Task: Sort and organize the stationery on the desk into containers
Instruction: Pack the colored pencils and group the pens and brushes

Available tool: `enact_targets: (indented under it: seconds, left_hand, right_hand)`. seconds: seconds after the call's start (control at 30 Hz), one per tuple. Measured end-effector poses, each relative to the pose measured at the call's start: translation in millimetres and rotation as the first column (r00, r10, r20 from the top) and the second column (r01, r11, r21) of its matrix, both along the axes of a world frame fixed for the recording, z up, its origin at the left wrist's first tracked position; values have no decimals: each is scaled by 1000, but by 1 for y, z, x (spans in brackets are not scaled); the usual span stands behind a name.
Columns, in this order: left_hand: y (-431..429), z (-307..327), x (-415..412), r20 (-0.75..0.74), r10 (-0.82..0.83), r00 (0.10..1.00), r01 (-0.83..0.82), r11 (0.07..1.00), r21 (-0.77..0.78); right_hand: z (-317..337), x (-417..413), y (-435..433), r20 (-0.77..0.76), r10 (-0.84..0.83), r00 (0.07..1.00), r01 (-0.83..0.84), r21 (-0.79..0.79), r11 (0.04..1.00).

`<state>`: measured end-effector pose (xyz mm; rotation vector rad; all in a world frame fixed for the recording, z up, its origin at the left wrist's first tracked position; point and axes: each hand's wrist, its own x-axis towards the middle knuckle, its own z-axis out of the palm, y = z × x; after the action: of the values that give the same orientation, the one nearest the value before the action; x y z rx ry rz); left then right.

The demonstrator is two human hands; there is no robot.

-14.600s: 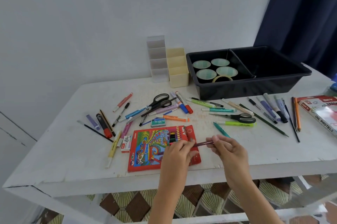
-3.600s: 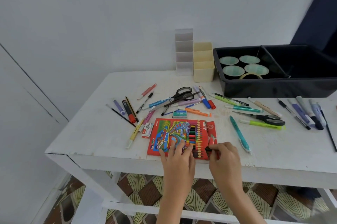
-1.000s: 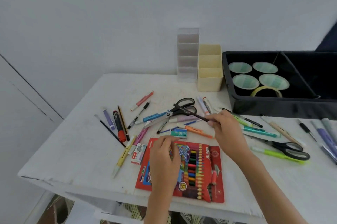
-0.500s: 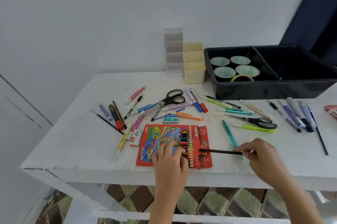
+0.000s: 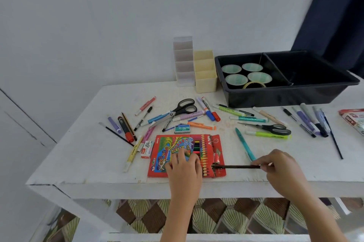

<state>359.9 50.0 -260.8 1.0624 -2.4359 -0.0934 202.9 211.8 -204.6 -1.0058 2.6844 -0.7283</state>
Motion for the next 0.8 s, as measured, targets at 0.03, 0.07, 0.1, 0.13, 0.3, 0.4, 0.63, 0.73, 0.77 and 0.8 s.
enact_targets:
  seconds: [0.03, 0.07, 0.1, 0.13, 0.3, 0.4, 0.63, 0.73, 0.77, 0.8]
  left_hand:
    - [0, 1, -1, -1, 13, 1000, -13, 1000, 15]
    - [-1, 1, -2, -8, 29, 1000, -29, 999, 26]
    - [-1, 2, -3, -18, 43, 999, -42, 998, 46]
    - [-1, 1, -3, -29, 52, 998, -50, 997, 54]
    - [-2, -2, -4, -74, 52, 996, -47, 996, 70]
    - [-3, -5, -2, -110, 27, 994, -19, 997, 71]
    - [6, -4, 8, -308, -22, 951, 84, 978, 189]
    - [3, -2, 10, -310, -46, 950, 112, 973, 200]
    - [2, 0, 11, -315, -60, 947, 130, 970, 207]
    - [1, 2, 12, -330, -64, 942, 145, 963, 225]
  right_hand:
    - [0, 0, 0, -3, -3, 1000, 3, -14, 1000]
    - [0, 0, 0, -8, -7, 1000, 7, -25, 1000]
    - [-1, 0, 0, -16, -9, 1000, 9, -30, 1000]
    - [-2, -1, -1, -24, -11, 1000, 11, -30, 999]
    - [-16, 10, -17, -55, 25, 998, -30, -95, 995]
    - [-29, 22, -32, -91, 61, 994, -75, -168, 983]
    - [-32, 24, -49, -139, 139, 980, -164, -182, 970]
    - [-38, 41, -67, -131, 201, 971, -225, -213, 951]
    - [-43, 44, -72, -120, 195, 973, -219, -242, 945]
    - [-46, 46, -74, -99, 169, 981, -190, -280, 941]
